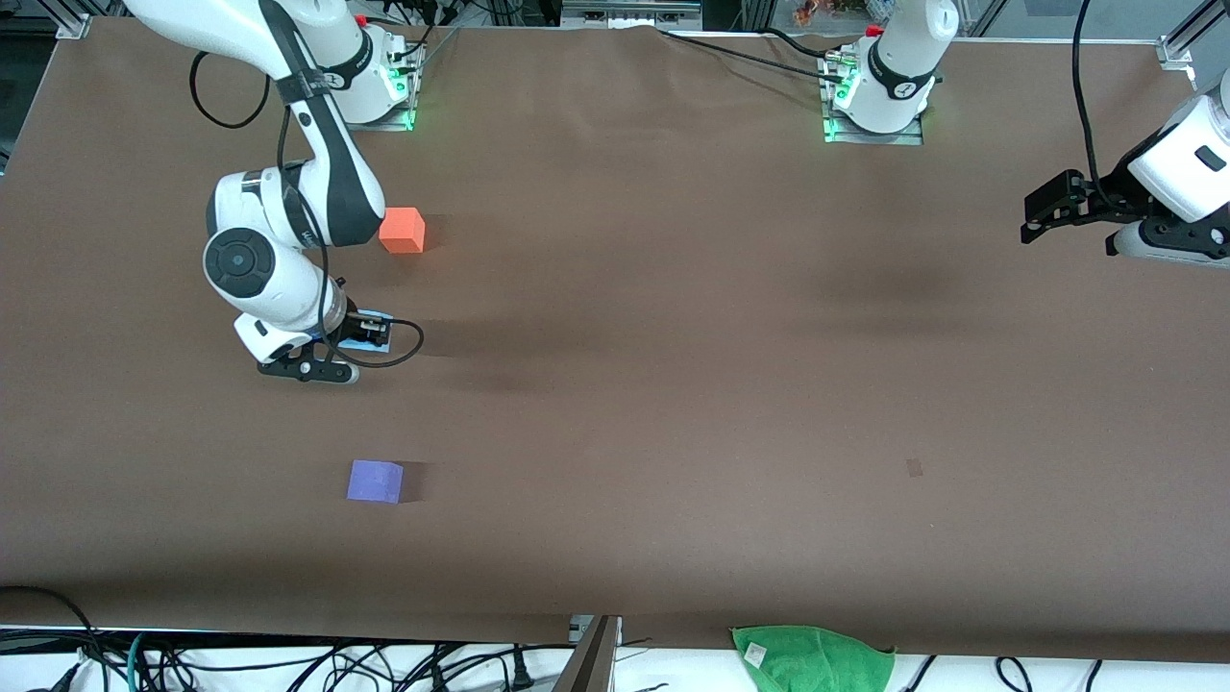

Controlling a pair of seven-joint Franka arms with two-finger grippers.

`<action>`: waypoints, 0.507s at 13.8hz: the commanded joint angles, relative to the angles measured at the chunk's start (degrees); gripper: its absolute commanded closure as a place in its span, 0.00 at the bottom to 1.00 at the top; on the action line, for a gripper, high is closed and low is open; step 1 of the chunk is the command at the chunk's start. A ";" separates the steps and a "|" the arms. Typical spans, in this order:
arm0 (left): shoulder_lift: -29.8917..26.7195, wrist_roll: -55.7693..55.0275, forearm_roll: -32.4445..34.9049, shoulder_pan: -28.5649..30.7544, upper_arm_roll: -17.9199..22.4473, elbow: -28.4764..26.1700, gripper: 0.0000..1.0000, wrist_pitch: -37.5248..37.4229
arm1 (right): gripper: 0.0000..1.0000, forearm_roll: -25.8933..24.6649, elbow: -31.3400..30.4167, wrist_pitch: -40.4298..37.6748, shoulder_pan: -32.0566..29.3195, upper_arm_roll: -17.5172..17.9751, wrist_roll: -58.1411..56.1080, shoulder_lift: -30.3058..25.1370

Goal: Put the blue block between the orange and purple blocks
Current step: 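Carry the blue cube with the right gripper toward the orange cube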

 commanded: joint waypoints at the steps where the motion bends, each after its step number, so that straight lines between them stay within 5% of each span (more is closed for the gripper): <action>1: 0.46 0.27 1.02 -0.05 -0.26 1.58 0.00 -1.33 | 0.70 1.06 -5.93 5.74 0.21 -0.11 -1.21 -2.62; 7: 0.37 0.27 1.02 0.04 -0.17 1.58 0.00 -1.41 | 0.70 0.97 -7.96 12.60 0.21 0.24 -1.82 -0.42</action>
